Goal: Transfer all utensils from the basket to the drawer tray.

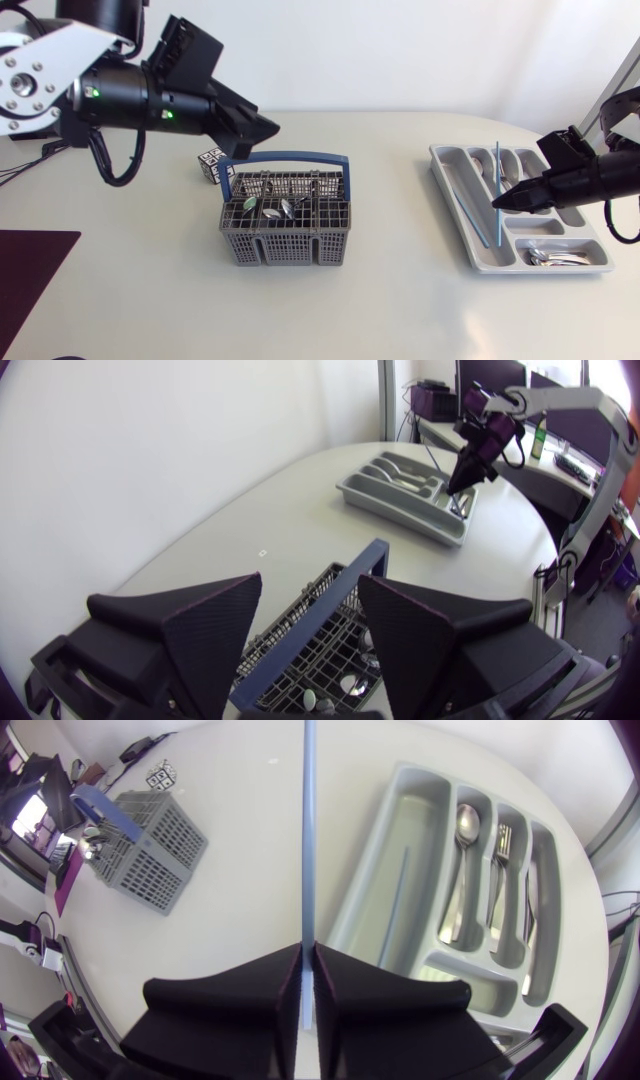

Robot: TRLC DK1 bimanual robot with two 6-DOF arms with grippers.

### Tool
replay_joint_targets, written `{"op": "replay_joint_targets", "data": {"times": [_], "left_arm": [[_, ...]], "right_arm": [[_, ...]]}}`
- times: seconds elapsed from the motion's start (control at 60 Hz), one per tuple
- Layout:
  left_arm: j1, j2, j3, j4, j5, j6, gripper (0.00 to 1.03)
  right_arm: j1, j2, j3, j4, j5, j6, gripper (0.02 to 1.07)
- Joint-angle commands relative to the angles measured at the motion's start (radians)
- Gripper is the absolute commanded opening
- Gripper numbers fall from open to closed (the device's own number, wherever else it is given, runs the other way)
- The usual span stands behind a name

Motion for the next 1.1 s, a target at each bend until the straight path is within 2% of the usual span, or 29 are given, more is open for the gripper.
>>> {"op": "replay_joint_targets", "data": {"times": [0.0, 0.15, 0.383, 0.433, 0.483, 0.55, 0.683, 0.783, 0.983, 1.083], "left_arm": [[-0.031, -0.031, -0.060, -0.004, -0.037, 0.107, 0.70], [-0.060, -0.070, -0.123, 0.002, -0.061, 0.199, 0.70], [-0.108, -0.140, -0.279, 0.083, -0.119, 0.386, 0.70], [-0.131, -0.166, -0.328, 0.134, -0.169, 0.429, 0.70], [-0.152, -0.192, -0.370, 0.157, -0.184, 0.484, 0.70], [-0.158, -0.221, -0.425, 0.208, -0.196, 0.547, 0.70], [-0.160, -0.248, -0.486, 0.243, -0.211, 0.650, 0.70], [-0.178, -0.248, -0.525, 0.281, -0.261, 0.719, 0.70], [-0.255, -0.218, -0.623, 0.429, -0.393, 0.866, 0.69], [-0.279, -0.182, -0.644, 0.481, -0.423, 0.912, 0.65]], "right_arm": [[-0.010, 0.086, 0.043, 0.020, 0.038, -0.012, 0.07], [-0.007, 0.214, 0.083, 0.063, 0.090, 0.039, 0.07], [0.002, 0.356, 0.124, 0.103, 0.124, 0.090, 0.09], [0.005, 0.370, 0.130, 0.104, 0.130, 0.093, 0.22], [0.007, 0.381, 0.133, 0.104, 0.136, 0.094, 0.43], [0.010, 0.384, 0.138, 0.104, 0.152, 0.096, 0.66], [0.012, 0.372, 0.133, 0.097, 0.169, 0.096, 0.92], [0.015, 0.349, 0.122, 0.094, 0.170, 0.094, 0.98], [0.045, 0.294, 0.093, 0.086, 0.178, 0.100, 0.98], [0.065, 0.258, 0.081, 0.075, 0.178, 0.110, 0.98]]}}
